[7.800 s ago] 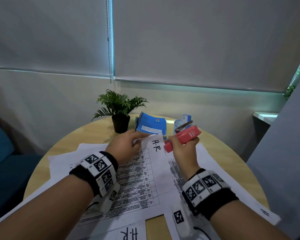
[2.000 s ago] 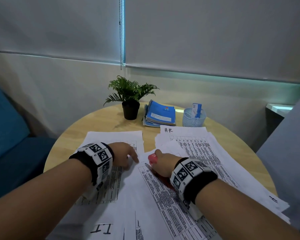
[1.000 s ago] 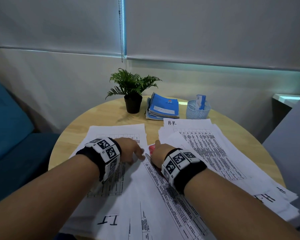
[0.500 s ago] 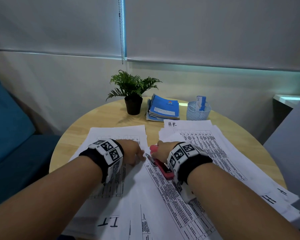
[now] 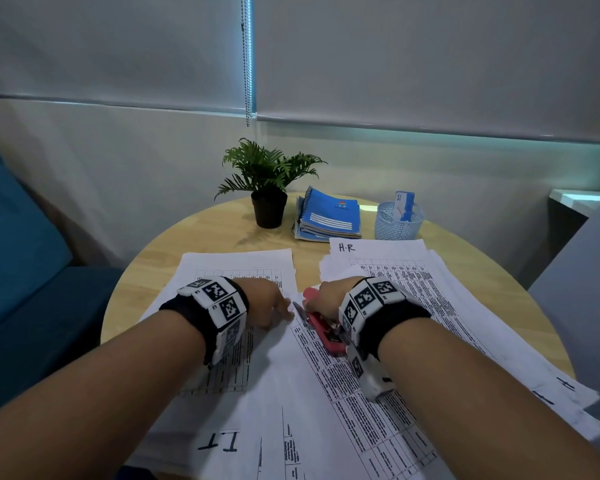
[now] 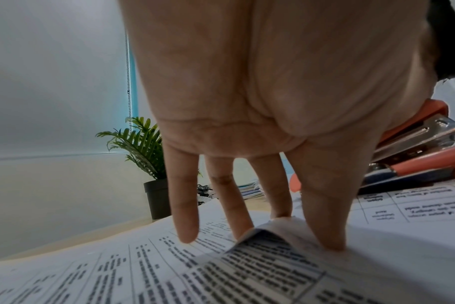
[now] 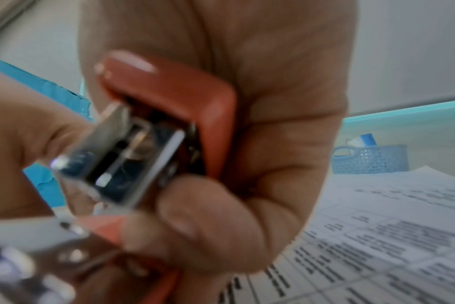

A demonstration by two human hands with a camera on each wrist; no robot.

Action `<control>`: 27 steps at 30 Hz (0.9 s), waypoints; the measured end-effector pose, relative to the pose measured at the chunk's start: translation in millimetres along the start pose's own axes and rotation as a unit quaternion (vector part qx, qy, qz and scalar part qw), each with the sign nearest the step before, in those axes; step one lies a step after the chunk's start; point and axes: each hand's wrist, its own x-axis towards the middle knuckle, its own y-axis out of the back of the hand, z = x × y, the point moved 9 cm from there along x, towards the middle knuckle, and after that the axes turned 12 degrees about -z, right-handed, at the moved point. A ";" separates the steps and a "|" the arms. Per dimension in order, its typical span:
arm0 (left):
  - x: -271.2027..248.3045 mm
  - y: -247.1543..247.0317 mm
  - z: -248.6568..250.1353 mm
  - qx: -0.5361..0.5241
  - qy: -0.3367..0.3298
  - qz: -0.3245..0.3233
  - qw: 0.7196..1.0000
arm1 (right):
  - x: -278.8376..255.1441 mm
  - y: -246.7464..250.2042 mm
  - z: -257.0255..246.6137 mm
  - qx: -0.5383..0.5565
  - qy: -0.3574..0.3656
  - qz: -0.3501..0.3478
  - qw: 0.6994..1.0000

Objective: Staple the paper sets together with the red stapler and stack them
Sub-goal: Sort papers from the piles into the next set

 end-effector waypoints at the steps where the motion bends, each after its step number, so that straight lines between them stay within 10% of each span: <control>1: -0.5 0.5 -0.1 0.004 0.003 0.001 1.000 | -11.0 2.9 -2.7 0.020 0.016 0.013 1.000; 15: 0.6 18.6 -11.5 -0.041 0.098 0.072 0.992 | -56.0 -59.4 115.3 0.160 -0.114 0.011 0.980; 21: 6.8 23.5 -16.0 -0.005 0.158 0.059 0.986 | -65.9 -52.7 153.1 0.324 -0.215 0.100 0.916; 27: -4.9 41.2 -12.4 -0.086 0.104 0.094 0.986 | -55.1 -8.1 86.6 0.521 0.009 0.163 0.838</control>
